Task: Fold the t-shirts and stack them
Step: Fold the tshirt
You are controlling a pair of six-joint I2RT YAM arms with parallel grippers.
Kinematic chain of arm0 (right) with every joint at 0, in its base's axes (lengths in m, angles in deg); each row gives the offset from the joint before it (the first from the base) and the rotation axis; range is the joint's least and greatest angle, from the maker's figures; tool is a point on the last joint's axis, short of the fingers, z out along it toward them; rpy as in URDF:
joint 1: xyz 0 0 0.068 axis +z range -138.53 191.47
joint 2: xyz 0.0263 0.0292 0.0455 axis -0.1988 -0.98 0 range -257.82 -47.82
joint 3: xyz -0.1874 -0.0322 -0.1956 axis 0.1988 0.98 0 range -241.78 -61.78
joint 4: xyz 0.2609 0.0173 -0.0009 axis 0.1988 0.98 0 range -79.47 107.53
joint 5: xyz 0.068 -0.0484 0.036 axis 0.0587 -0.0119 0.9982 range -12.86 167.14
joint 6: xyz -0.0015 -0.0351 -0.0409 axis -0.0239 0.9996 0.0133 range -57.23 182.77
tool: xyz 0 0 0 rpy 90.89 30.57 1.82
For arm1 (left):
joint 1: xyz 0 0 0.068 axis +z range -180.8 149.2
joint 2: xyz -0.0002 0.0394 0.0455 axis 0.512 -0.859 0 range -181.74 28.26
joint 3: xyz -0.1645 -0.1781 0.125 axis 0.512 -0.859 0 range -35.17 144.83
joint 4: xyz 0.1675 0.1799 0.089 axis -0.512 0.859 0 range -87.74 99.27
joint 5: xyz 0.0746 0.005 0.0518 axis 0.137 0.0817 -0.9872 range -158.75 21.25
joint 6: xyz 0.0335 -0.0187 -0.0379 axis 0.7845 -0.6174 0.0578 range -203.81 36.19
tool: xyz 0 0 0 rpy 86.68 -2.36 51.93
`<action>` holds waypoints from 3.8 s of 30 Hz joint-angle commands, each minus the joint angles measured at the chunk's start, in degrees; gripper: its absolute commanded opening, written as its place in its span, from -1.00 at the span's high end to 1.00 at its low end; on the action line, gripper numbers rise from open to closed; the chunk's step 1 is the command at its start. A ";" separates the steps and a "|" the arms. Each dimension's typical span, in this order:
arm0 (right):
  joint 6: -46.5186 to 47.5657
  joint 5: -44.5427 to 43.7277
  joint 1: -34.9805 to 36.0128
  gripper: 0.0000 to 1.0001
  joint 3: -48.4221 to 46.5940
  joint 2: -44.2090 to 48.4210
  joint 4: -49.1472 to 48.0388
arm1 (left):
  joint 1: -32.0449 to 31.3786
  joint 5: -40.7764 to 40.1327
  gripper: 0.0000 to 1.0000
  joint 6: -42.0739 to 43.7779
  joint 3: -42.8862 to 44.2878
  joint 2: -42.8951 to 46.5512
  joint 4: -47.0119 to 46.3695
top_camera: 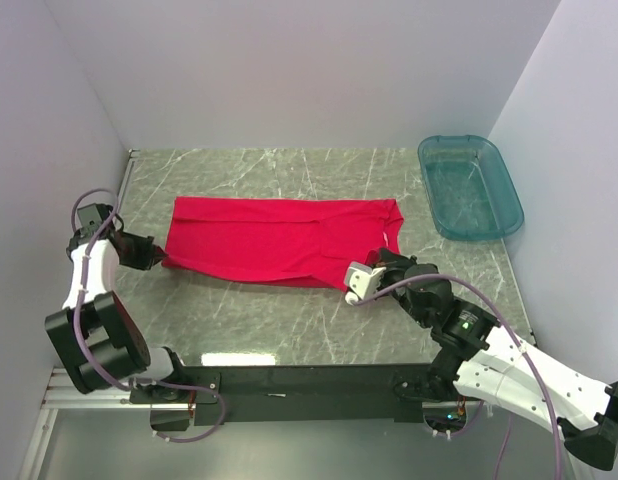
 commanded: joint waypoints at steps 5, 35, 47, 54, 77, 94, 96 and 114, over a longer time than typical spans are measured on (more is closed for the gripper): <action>-0.46 -1.43 -0.71 1.00 -3.70 0.28 -3.37 | 0.34 -2.38 0.99 -3.61 -2.16 13.03 4.36; -1.42 4.20 -2.38 1.00 -0.72 4.76 5.42 | 2.02 -6.43 0.99 -8.10 -10.08 16.92 4.19; 0.16 3.23 -2.47 1.00 2.63 3.27 -0.37 | 2.02 -5.11 0.99 -6.69 -6.92 11.82 3.49; 0.51 2.79 -3.17 1.00 3.42 2.65 -2.05 | 2.02 -5.46 0.99 -6.25 -5.59 7.43 1.91; 1.39 0.95 -7.04 1.00 5.62 -2.27 -12.68 | 2.10 -5.46 0.99 -4.76 0.47 -5.76 -3.28; 0.86 1.12 -8.97 1.00 4.56 -3.41 -12.33 | -0.88 -1.77 0.99 -1.07 6.70 -14.02 -3.54; 0.86 1.12 -9.24 1.00 4.56 -3.24 -11.89 | -1.50 -2.03 0.99 -0.80 7.41 -14.37 -3.19; 0.77 1.12 -9.68 1.00 6.05 -2.36 -12.33 | -5.28 -5.99 0.99 2.19 14.88 -18.59 0.41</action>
